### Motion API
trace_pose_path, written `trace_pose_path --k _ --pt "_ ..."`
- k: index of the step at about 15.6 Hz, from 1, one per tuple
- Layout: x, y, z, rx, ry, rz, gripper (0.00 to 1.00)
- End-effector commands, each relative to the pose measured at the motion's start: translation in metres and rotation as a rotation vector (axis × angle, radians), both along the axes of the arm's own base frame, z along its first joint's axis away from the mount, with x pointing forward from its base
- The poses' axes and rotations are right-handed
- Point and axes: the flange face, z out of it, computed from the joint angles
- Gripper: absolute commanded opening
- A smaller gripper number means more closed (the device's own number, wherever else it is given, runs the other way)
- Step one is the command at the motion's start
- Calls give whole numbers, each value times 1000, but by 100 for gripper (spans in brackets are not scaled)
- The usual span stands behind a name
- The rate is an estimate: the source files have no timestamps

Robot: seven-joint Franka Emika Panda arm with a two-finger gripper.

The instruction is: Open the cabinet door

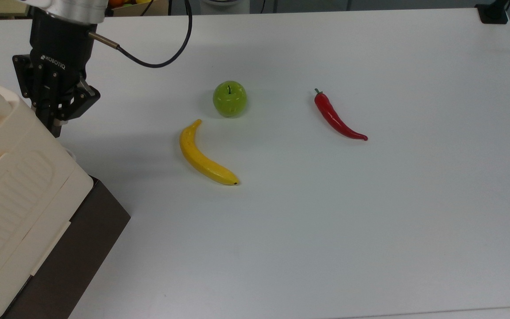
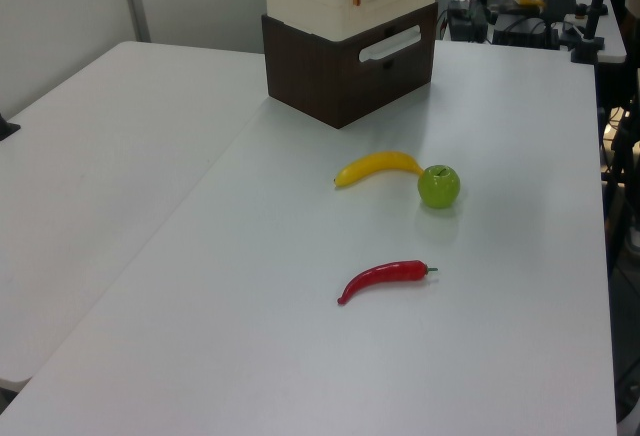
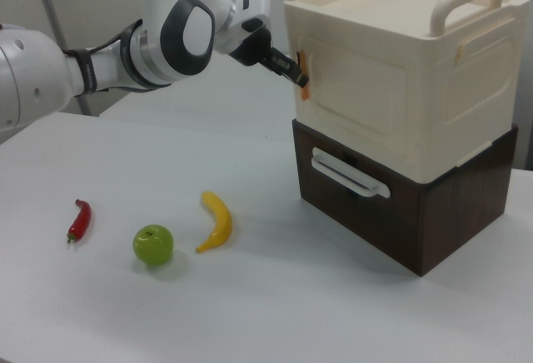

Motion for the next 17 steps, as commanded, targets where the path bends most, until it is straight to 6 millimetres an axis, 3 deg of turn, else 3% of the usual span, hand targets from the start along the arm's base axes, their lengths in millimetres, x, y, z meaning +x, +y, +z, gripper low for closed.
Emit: trace_pose_path --k 1,12,14,15,17 --pt "2 -1 1 -18 -18 0 8" --pt "-19 16 13 13 126 -44 7" --pt "-21 16 13 17 143 -54 14" --pt "-22 17 13 22 156 -58 26" --pt "-25 17 13 68 179 -74 40"
